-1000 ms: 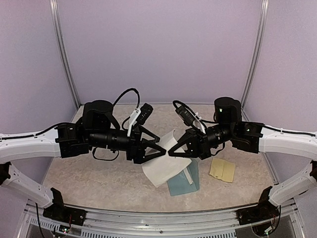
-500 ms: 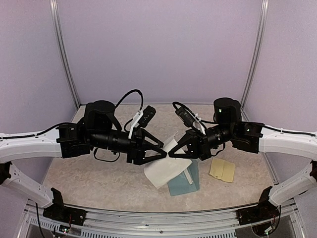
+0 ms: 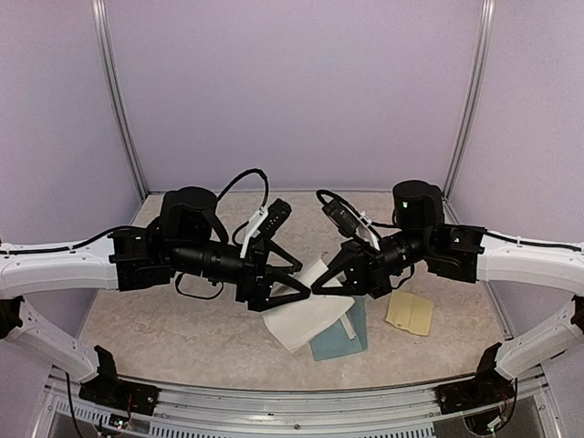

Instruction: Place the letter into the envelope and seal it

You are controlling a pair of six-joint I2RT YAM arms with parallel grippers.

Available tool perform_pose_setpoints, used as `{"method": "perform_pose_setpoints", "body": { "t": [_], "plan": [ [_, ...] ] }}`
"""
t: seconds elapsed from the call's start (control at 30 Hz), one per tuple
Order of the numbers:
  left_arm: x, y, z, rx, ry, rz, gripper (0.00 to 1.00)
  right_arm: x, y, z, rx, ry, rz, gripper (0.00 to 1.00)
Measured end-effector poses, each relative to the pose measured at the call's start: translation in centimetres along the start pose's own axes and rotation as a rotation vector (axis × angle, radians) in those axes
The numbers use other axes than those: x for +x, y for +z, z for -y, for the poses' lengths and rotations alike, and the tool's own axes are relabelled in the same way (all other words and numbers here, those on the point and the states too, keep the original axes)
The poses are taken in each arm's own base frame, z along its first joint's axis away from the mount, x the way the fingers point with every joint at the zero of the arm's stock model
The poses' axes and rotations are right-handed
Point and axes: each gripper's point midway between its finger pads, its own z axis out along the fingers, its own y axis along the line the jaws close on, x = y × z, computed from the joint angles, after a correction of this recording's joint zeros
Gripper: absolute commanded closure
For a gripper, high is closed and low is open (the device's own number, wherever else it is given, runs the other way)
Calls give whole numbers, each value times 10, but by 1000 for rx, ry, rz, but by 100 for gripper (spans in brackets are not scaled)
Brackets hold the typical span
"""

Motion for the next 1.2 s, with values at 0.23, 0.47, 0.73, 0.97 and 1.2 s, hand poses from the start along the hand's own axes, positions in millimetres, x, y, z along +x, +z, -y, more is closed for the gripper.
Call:
{"method": "perform_pose_setpoints", "body": {
  "t": [0.23, 0.47, 0.73, 0.97, 1.2],
  "plan": [
    [7, 2, 3, 31, -8, -28, 48, -1, -1, -2, -5, -11, 0, 100],
    [8, 2, 8, 56, -12, -34, 76, -1, -1, 0, 10, -12, 3, 100],
    [11, 2, 7, 49, -15, -46, 71, -2, -2, 10, 72, -1, 0, 100],
    [13, -1, 4, 26, -21, -56, 85, -8, -4, 16, 131, -3, 2, 100],
    [12, -4, 6, 23, -19, -50, 81, -9, -5, 19, 159, -2, -2, 100]
  ]
}}
